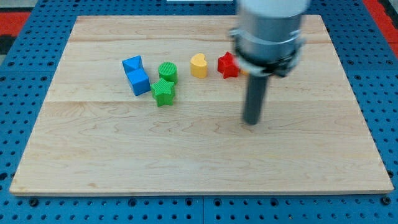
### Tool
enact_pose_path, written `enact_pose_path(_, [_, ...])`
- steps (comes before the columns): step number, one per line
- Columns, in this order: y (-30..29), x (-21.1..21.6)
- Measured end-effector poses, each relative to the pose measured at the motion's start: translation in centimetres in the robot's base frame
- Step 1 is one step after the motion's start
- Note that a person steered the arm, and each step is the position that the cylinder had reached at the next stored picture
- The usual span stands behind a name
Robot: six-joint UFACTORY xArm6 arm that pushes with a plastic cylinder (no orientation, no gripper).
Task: Move the red circle towards down
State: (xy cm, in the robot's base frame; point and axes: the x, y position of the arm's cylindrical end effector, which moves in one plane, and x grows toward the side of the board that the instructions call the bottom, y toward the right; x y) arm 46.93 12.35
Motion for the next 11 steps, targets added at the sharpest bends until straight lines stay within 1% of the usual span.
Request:
enact_pose_path(1, [10.5,-5.8])
enact_pose_path(2, [16.2,-13.2])
enact_pose_path(3, [11.6,-17.3])
enact_pose_path(5, [5.2,-14.1])
enact_pose_path(6, [2.2,-14.1])
enact_pose_path(7, [0.7,-13.9])
enact_pose_path(10, [2.5,-6.7])
enact_pose_path(11, [4.9,-4.6])
